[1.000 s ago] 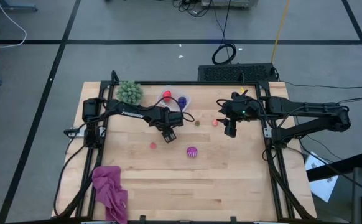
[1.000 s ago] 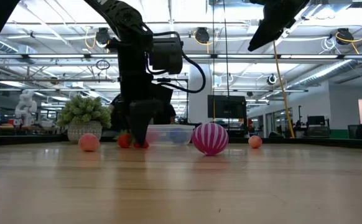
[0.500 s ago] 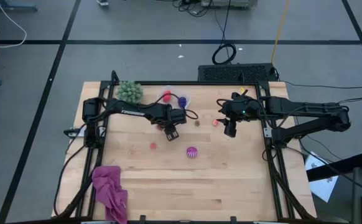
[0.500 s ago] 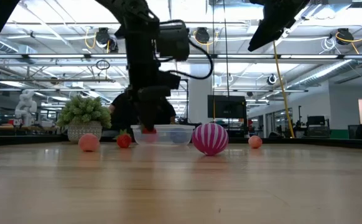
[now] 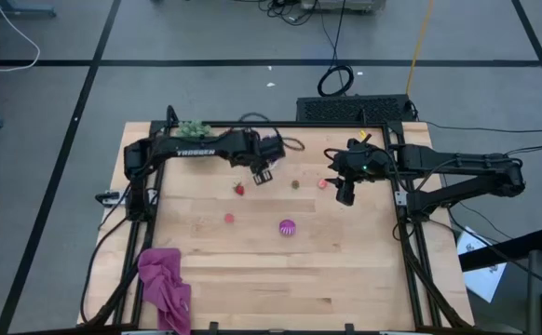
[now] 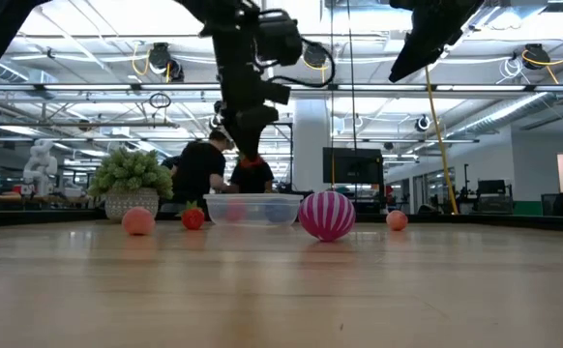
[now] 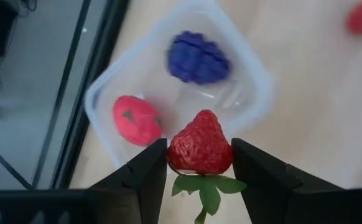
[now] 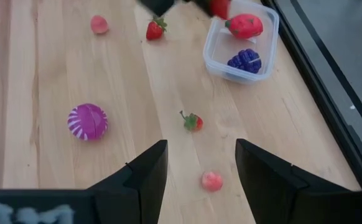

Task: Pick and placing Produce into tupperware
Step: Put the middle red strawberry into the transparent bin

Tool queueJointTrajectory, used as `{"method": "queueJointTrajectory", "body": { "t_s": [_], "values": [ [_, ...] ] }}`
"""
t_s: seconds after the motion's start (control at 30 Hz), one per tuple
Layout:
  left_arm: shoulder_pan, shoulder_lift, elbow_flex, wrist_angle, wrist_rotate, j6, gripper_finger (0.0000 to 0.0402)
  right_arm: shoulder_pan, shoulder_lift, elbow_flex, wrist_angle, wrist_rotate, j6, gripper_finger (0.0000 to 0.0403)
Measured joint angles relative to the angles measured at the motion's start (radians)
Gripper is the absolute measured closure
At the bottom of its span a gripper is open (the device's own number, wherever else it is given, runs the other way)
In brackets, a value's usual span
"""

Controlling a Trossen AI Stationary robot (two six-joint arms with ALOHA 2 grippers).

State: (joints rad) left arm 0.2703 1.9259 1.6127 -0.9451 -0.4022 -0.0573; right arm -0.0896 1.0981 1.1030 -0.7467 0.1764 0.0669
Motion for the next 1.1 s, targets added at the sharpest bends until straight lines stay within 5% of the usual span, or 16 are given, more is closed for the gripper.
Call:
{"method": "queueJointTrajectory", "body": {
  "t_s": [0.4,1.1],
  "values": [
    [0.173,0.019,-0.006,0.145,0.218,0.052,0.0220,0.000,0.000,0.000,-0.006,0.000,-0.001,0.0222],
    [0.236,0.149,-0.008,0.198,0.228,0.049,0.0219,0.015,0.000,-0.001,-0.013,-0.001,0.000,0.0222]
  ]
}}
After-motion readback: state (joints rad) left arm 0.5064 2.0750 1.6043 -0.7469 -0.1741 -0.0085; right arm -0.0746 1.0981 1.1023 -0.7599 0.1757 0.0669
